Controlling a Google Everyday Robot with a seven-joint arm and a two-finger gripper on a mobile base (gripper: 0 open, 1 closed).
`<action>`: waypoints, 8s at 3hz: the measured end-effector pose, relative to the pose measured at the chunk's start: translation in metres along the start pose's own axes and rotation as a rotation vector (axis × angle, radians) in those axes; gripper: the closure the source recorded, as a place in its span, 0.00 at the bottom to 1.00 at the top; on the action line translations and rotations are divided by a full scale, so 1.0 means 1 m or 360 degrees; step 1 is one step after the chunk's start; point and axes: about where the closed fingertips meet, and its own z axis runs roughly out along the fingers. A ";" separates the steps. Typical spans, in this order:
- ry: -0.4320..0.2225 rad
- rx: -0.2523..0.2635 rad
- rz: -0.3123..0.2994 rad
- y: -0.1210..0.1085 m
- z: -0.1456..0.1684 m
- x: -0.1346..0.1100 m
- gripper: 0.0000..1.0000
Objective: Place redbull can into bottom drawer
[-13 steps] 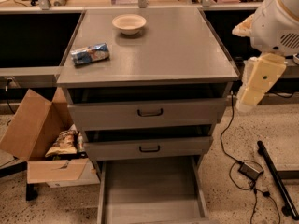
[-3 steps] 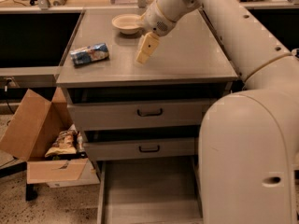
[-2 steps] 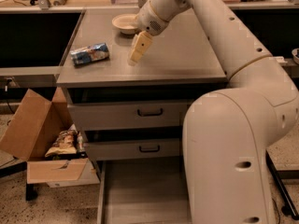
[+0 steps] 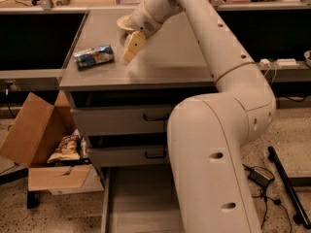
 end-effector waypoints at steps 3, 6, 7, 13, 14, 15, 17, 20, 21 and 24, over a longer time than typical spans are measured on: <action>-0.0045 -0.0042 -0.0048 0.002 0.061 -0.043 0.00; -0.0048 -0.0149 0.0016 0.020 0.102 -0.056 0.00; -0.0032 -0.0171 0.0031 0.023 0.108 -0.054 0.18; -0.0064 -0.0179 -0.0112 0.034 0.105 -0.089 1.00; -0.0023 -0.0080 -0.0130 0.040 0.076 -0.100 1.00; -0.0032 -0.0009 -0.0030 0.065 0.055 -0.091 1.00; -0.0012 -0.0008 -0.0042 0.075 0.054 -0.090 1.00; 0.0047 -0.0064 -0.0009 0.187 0.077 -0.049 1.00; 0.0046 -0.0063 -0.0026 0.189 0.078 -0.049 1.00; 0.0060 0.0162 -0.0069 0.234 0.087 0.008 1.00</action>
Offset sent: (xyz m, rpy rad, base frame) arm -0.0040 0.0768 -0.0163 0.0102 -0.0204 0.0405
